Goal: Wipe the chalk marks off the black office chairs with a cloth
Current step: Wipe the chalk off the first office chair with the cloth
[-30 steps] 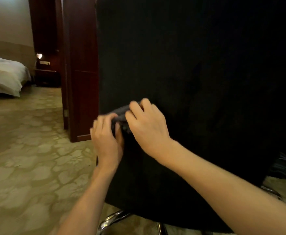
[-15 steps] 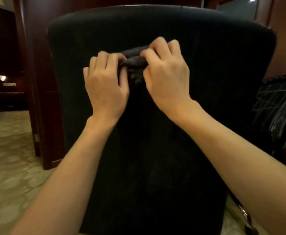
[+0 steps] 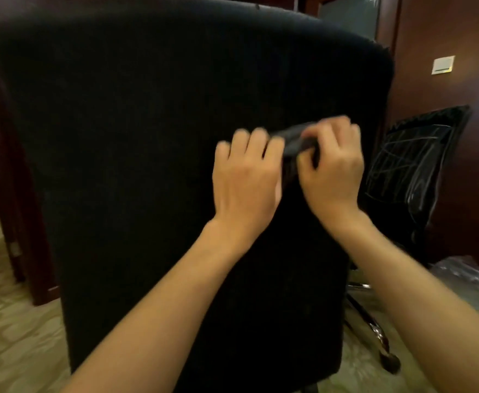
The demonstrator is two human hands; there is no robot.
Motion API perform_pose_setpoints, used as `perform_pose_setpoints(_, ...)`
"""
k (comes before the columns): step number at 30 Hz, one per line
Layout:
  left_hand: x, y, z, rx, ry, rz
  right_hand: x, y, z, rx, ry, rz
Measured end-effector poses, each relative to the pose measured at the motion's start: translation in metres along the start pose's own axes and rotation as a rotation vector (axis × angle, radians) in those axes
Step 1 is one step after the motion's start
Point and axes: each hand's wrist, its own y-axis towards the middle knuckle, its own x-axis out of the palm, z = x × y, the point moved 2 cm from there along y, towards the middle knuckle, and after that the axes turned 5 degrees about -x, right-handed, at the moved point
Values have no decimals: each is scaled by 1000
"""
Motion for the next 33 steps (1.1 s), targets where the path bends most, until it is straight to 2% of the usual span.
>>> perform_pose_setpoints(3,8,31,22,32,27,41,-3,15,24,53,15,38)
perform_pose_setpoints(6,34,-12,34,228,63,46,3,-52,45,100,35,-16)
perform_pose_setpoints(10,71,-122,44,454,46,-209,10,-190,46,247,74,-274)
perform_pose_setpoints(13,80,-152,56,501,77,-311,5,-230,49,306,113,-380)
perform_pose_setpoints(15,78,-121,64,449,76,-273,8,-201,63,323,150,-355)
perform_pose_setpoints(19,58,-23,66,282,190,-115,20,-86,79,352,242,-147)
perform_pose_setpoints(23,26,22,54,190,298,-106,24,-24,55,350,341,27)
perform_pose_setpoints(25,11,11,41,194,296,-100,25,-40,33,346,355,51)
perform_pose_setpoints(29,-13,-27,13,247,306,-159,23,-67,-3,289,368,-18)
perform_pose_setpoints(33,-46,30,-7,135,393,27,11,20,-25,210,372,73)
